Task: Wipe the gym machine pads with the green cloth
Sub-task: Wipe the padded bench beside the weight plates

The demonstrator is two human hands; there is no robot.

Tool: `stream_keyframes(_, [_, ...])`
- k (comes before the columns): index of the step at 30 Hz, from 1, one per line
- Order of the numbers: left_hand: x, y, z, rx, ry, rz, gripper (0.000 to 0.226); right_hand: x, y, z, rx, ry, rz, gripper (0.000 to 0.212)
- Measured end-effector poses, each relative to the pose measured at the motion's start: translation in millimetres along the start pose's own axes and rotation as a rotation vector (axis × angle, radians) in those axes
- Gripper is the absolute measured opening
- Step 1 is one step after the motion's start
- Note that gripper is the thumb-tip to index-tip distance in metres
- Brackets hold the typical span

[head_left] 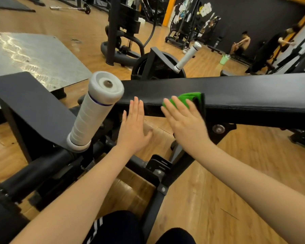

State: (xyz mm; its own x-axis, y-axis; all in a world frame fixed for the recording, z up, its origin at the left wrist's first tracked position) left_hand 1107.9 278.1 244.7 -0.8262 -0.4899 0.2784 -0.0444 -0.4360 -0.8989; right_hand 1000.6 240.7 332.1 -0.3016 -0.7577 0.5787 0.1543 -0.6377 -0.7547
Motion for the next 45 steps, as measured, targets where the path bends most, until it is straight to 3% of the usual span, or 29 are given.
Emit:
stream_keyframes(3, [3,-3,-2,0.013,-0.012,0.044,0.094,1,-1,6,-0.010,0.008,-0.017,0.052])
stream_keyframes(8, [16,-11,-1,0.050,-0.015,0.067,0.094,62,-30,-54,0.205,0.189,0.076,0.049])
stream_keyframes(12, [41,-20,-4,0.098,0.114,0.065,0.090,112,-58,-112,0.360,0.376,0.050,0.043])
stream_keyframes(16, [69,-28,-8,0.146,0.223,0.050,0.089,102,-57,-103,0.480,0.506,0.056,0.046])
stream_keyframes(20, [75,-30,-10,0.134,0.238,0.053,0.090,47,-27,-48,0.286,0.294,0.114,0.047])
stream_keyframes(23, [75,-31,-10,0.127,0.247,0.057,0.091,43,-23,-39,0.204,0.220,0.111,0.047])
stream_keyframes(28, [74,-31,-9,0.133,0.245,0.045,0.086,82,-42,-83,0.295,0.284,0.094,0.050])
stream_keyframes(35, [79,-33,-11,0.127,0.232,0.041,0.086,109,-55,-117,0.599,0.538,0.073,0.045])
stream_keyframes(41, [93,-38,-13,0.161,0.281,0.056,0.086,63,-26,-62,0.373,0.241,0.102,0.041])
stream_keyframes(45, [100,-41,-13,0.164,0.254,0.036,0.082,96,-36,-97,0.400,0.162,0.050,0.045])
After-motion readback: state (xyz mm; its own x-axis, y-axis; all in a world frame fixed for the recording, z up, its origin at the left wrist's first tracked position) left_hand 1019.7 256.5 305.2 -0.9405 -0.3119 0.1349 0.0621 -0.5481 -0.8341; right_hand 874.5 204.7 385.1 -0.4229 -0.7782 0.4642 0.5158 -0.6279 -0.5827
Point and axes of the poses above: each hand's wrist, its own z-axis towards the middle knuckle, its own y-axis out of the palm, x = y × z, the point moved 7 cm from there along z, towards the middle knuckle, and after that the axes turned 12 degrees about z, right-handed, at the moved point
